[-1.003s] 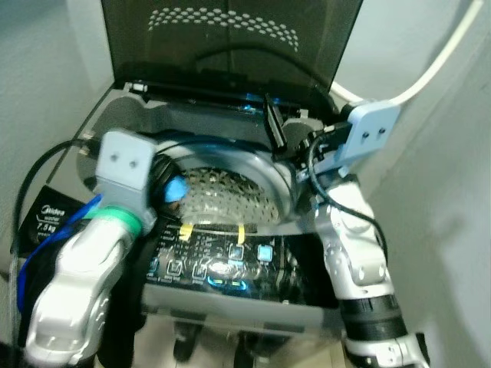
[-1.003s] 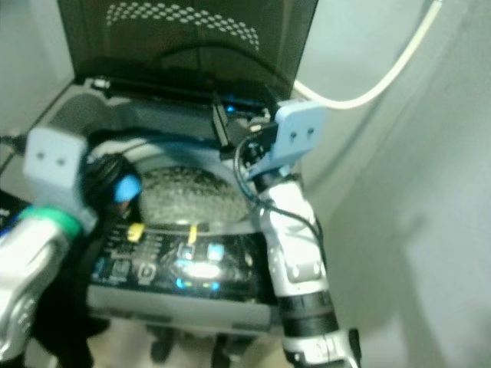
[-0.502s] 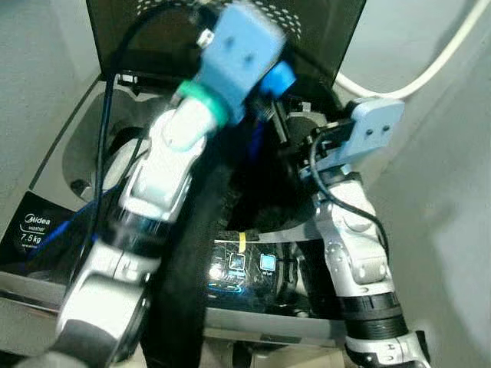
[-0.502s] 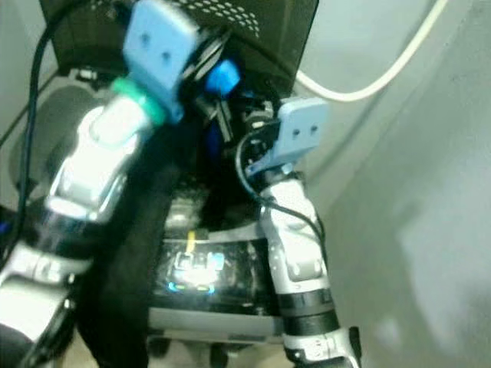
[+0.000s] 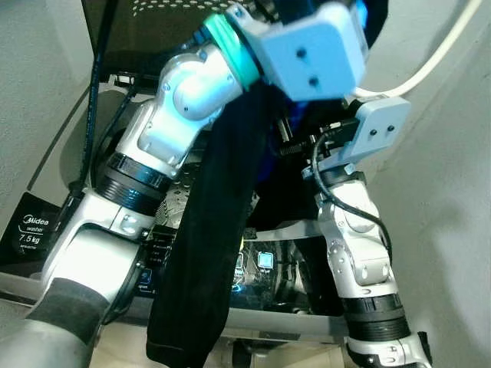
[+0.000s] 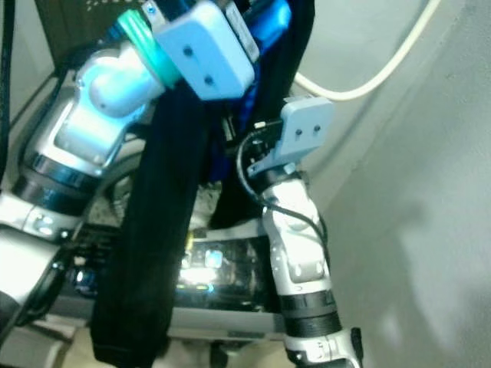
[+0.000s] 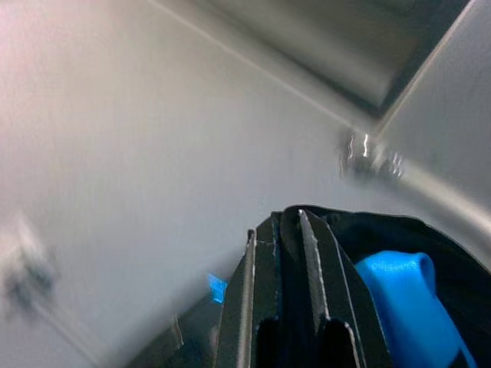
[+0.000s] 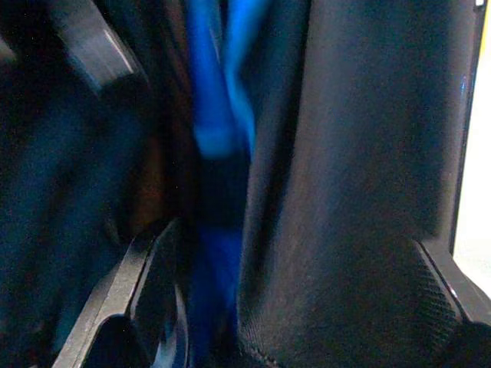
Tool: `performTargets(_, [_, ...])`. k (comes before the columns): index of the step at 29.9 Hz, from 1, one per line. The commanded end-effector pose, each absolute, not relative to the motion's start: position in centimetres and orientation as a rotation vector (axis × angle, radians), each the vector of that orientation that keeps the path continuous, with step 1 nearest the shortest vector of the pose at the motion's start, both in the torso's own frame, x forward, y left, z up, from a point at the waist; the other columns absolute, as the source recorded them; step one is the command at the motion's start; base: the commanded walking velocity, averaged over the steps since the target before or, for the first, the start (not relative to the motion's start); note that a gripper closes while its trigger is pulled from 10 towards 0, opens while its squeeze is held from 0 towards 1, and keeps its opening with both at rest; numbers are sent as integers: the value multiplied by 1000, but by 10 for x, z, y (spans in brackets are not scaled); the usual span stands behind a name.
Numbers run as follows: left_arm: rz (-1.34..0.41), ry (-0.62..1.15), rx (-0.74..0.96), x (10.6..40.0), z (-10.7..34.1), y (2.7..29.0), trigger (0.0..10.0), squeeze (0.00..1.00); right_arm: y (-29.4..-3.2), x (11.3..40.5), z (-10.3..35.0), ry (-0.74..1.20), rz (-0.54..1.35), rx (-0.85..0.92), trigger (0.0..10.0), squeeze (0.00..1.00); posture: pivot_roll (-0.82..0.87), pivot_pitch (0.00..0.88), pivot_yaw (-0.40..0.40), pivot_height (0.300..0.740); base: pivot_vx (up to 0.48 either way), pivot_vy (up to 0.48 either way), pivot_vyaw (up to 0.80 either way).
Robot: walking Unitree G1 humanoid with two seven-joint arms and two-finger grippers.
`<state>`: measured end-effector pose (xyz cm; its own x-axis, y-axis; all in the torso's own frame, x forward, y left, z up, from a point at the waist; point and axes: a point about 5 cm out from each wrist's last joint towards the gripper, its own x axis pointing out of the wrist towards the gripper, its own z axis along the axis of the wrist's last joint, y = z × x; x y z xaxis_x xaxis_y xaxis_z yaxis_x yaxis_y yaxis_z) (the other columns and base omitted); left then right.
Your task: Clothes washing
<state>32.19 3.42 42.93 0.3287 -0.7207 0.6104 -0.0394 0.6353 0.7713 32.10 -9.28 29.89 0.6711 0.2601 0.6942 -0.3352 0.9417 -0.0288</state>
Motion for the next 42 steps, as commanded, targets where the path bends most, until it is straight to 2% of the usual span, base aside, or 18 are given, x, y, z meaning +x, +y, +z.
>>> performTargets(1, [-534,-944,600,344,413,44,10000,0,-97,321,296,-762,319,107,10000,0,66,112,-44,740,0,0,0])
performTargets(2, [-534,-944,600,344,413,44,10000,0,-97,321,296,-762,319,107,10000,0,66,112,-44,740,0,0,0])
performTargets(5, [-548,-639,361,370,371,61,10000,0,-97,322,296,-759,321,108,10000,0,73,113,-46,740,0,0,0])
performTargets(7, [-538,-585,337,375,360,66,10000,0,-97,322,296,-759,322,107,10000,0,73,113,-46,740,0,0,0])
performTargets(8, [-541,-540,339,377,347,70,10000,616,-97,322,296,-758,323,107,10000,0,76,114,-49,740,0,0,0])
performTargets(9, [-546,-518,347,377,340,71,10000,616,-97,322,296,-758,323,107,10000,0,76,114,-49,740,0,0,0])
performTargets(10, [-551,-494,337,375,333,76,10000,1000,-97,322,296,-757,324,109,10000,0,76,114,-49,740,0,0,0])
performTargets(13, [-570,-463,313,367,325,86,10000,1000,-96,323,295,-753,328,111,10000,0,84,114,-51,740,0,0,0])
performTargets(18, [-654,-521,319,342,330,97,10000,1000,-95,323,294,-750,330,112,10000,0,92,113,-49,740,0,0,0])
performTargets(21, [-745,-542,357,310,330,117,10000,1000,-97,323,293,-749,328,111,10000,0,104,112,-47,740,0,0,0])
performTargets(26, [-816,-475,387,280,319,137,10000,1000,-98,323,292,-744,326,111,10000,0,117,113,-48,740,0,0,0])
performTargets(27, [-835,-444,401,270,313,143,10000,714,-98,324,291,-743,328,111,10000,0,130,116,-52,740,0,0,0])
performTargets(28, [-835,-402,406,261,306,151,10000,0,-97,324,291,-740,332,113,10000,0,138,117,-54,740,0,0,0])
performTargets(31, [-815,-329,420,245,293,161,10000,0,-94,326,290,-736,346,119,10000,0,148,118,-60,740,0,0,0])
performTargets(37, [-722,-272,366,247,277,163,10000,0,-91,327,289,-731,360,122,10000,0,154,115,-65,740,0,0,0])
performTargets(39, [-601,-287,279,257,270,162,10000,0,-91,329,285,-701,359,154,10000,0,145,109,-67,740,0,0,0])
performTargets(40, [-601,-287,279,257,270,162,10000,0,-91,329,285,-701,359,154,10000,0,145,109,-67,740,0,0,0])
performTargets(42, [-446,-341,183,269,272,163,10000,0,-93,331,280,-667,346,181,10000,0,145,109,-67,740,0,0,0])
